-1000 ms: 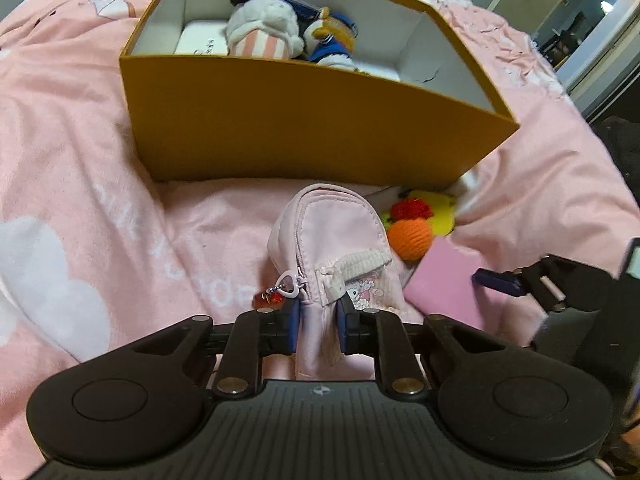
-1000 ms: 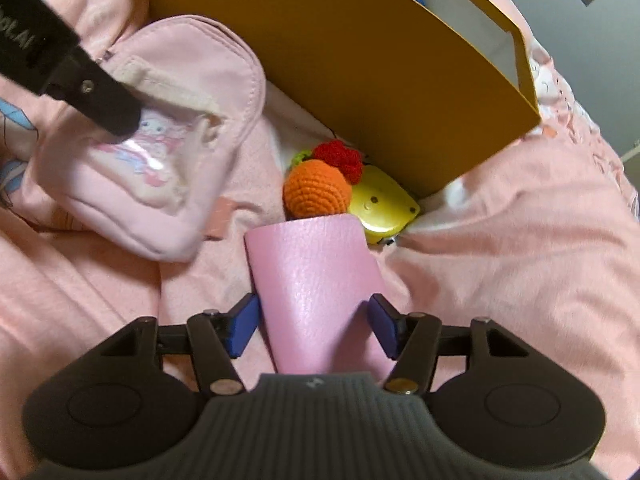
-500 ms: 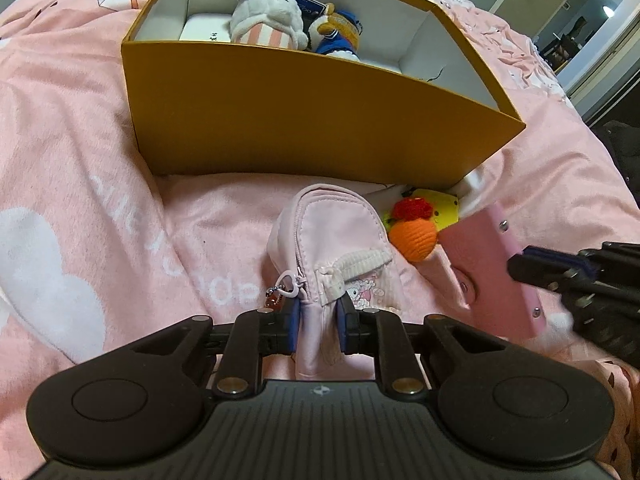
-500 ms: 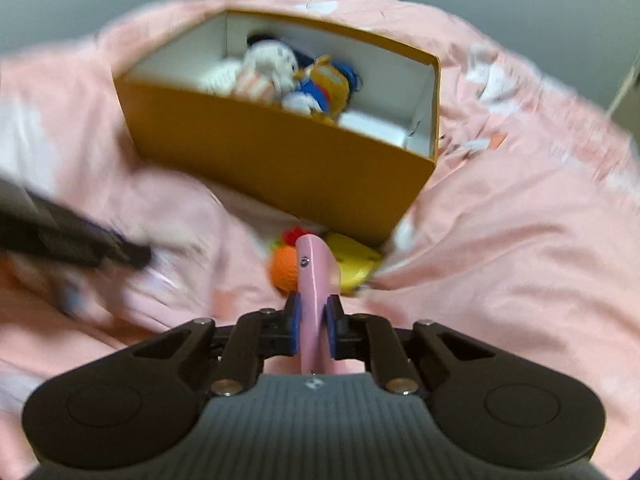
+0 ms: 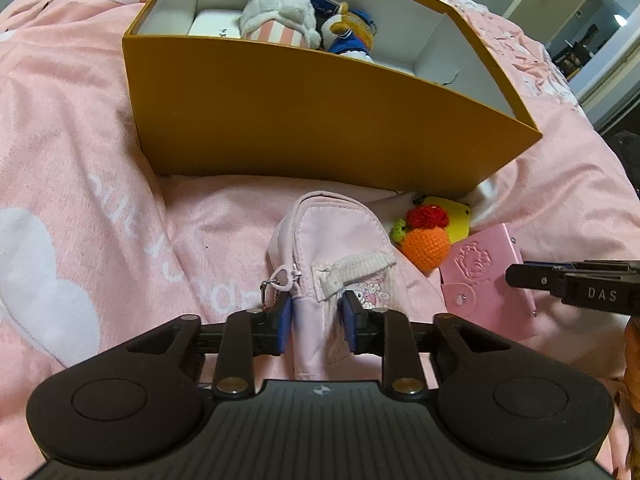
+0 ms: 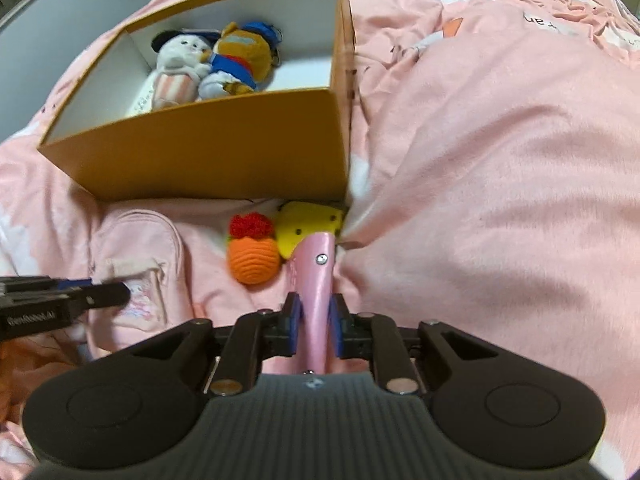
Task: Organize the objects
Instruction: 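Lift and carry the pink pouch and pink card holder over the orange box, then lower the card holder into the box and open the right gripper while the left lowers the pouch, then open the left gripper to release the pouch and withdraw both grippers, then grasp the orange crocheted fruit with the left gripper while the right grasps the yellow tape measure, then lift and carry the crocheted fruit and tape measure over the orange box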
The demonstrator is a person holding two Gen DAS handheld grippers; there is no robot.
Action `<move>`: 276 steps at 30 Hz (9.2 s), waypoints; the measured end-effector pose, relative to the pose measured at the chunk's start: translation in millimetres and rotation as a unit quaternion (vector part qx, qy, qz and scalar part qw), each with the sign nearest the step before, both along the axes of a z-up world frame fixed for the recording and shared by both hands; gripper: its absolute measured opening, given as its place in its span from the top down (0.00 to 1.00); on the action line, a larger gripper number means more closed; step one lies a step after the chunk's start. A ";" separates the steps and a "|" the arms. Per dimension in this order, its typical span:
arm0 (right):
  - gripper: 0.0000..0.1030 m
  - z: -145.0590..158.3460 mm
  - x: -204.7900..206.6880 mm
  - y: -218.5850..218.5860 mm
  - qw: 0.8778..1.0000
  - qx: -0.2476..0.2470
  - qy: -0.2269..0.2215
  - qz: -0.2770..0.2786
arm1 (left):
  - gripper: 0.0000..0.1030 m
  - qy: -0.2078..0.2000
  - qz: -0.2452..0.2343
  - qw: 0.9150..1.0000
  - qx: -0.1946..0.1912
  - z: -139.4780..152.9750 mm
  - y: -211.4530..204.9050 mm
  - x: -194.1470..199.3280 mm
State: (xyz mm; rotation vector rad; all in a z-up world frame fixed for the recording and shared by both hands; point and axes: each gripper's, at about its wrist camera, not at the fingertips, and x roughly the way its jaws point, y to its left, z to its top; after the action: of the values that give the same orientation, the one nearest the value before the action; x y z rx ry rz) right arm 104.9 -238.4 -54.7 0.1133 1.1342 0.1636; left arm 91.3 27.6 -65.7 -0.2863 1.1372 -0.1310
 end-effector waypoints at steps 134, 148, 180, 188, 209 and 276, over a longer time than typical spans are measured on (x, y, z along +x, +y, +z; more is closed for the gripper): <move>0.71 11.8 205.5 85.6 0.935 -0.196 -0.023 0.294 | 0.82 -0.125 -0.038 0.990 -0.046 95.4 45.3 169.1; 0.67 84.8 182.6 -14.5 0.983 -0.099 -0.118 0.099 | 0.82 -0.085 -0.061 0.993 -0.062 76.4 -34.2 215.3; 0.55 53.7 189.0 -15.2 0.991 -0.043 -0.097 0.076 | 0.62 -0.045 -0.059 0.997 0.005 19.1 -57.2 244.1; 0.55 92.2 149.4 -20.5 0.986 -0.022 -0.161 0.048 | 0.60 -0.154 -0.093 0.983 0.026 86.9 -53.4 189.5; 0.78 12.2 0.8 -6.1 0.987 -0.009 -0.143 -0.077 | 0.60 -0.085 -0.140 0.987 0.002 14.4 -52.7 46.9; 0.44 -62.2 53.2 40.1 0.996 -0.010 -0.070 -0.062 | 0.41 -0.020 0.003 0.999 0.031 -13.9 -17.6 33.4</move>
State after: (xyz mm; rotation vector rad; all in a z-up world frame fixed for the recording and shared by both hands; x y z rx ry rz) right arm 158.1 -198.4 -116.9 0.1521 0.9849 0.0489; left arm 124.7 10.0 -79.6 -0.2309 1.0994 -0.0949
